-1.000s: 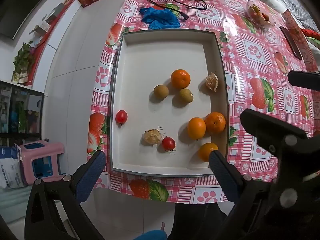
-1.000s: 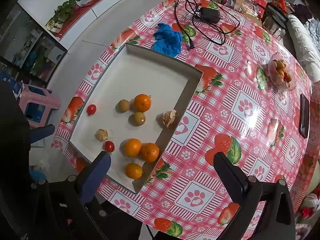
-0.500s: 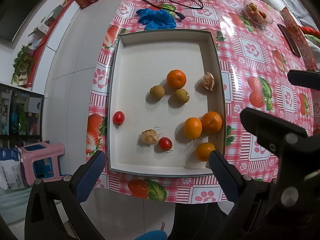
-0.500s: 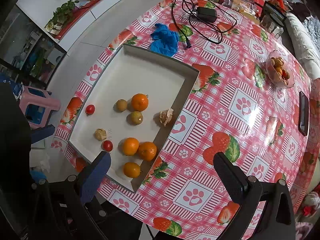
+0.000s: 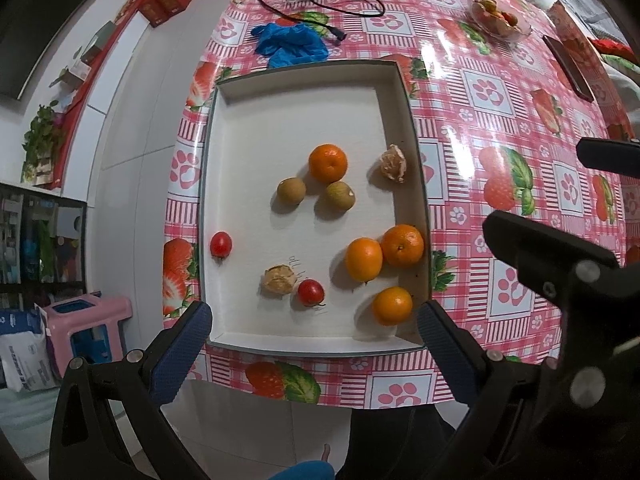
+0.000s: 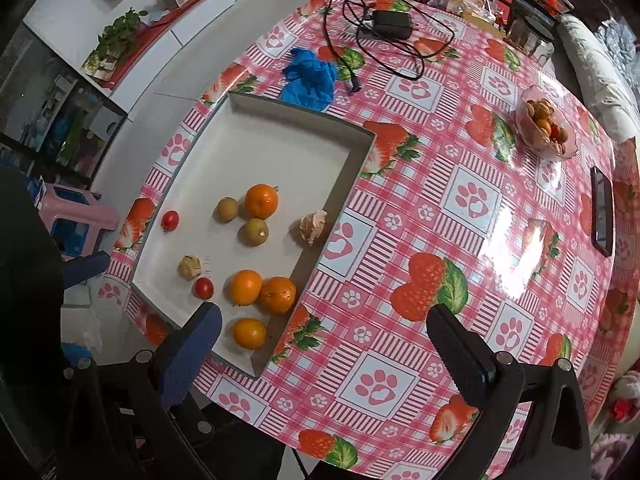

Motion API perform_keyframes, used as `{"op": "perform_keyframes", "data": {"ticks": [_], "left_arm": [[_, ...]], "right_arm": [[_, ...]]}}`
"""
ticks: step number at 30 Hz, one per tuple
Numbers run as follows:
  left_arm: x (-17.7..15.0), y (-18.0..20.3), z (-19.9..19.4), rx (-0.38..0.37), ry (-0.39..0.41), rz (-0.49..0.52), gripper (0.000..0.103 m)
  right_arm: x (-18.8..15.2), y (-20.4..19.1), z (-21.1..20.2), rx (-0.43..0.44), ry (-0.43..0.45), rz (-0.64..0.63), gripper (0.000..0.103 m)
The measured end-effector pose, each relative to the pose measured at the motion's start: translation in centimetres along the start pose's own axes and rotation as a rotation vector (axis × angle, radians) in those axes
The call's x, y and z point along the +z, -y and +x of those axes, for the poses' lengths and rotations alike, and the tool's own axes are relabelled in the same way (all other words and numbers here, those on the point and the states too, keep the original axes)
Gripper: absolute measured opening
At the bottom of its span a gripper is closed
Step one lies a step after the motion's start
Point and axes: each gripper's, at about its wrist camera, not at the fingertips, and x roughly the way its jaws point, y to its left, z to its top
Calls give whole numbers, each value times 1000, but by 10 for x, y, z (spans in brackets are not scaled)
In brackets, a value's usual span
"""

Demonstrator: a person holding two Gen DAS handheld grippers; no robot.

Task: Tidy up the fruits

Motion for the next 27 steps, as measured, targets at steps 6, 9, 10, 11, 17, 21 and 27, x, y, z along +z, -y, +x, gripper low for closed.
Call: {"op": "perform_keyframes", "data": {"ticks": [6, 9, 10, 11, 17, 21, 27], "left_arm": [[5, 22, 0, -2, -12, 42, 103], [9, 38, 2, -4, -24, 71, 103], [11, 44, 2, -5, -29, 78, 103], [14, 51, 3, -8, -34, 85, 103], [47, 106, 2, -23, -12, 121, 103], [83, 157, 2, -56, 50, 134, 103], [142, 248, 24, -119, 142, 148, 103]], "right_arm": [[-10, 19, -2, 4, 1, 35, 103], [-18, 35, -2, 4, -4, 64, 103], [-21, 42, -2, 5, -6, 77, 103], [-25, 50, -3, 5, -7, 92, 103], [-60, 138, -2, -23, -19, 256, 103], [-104, 221, 16, -76, -66, 423, 103], [-157, 294, 53, -108, -89, 545, 103]]}}
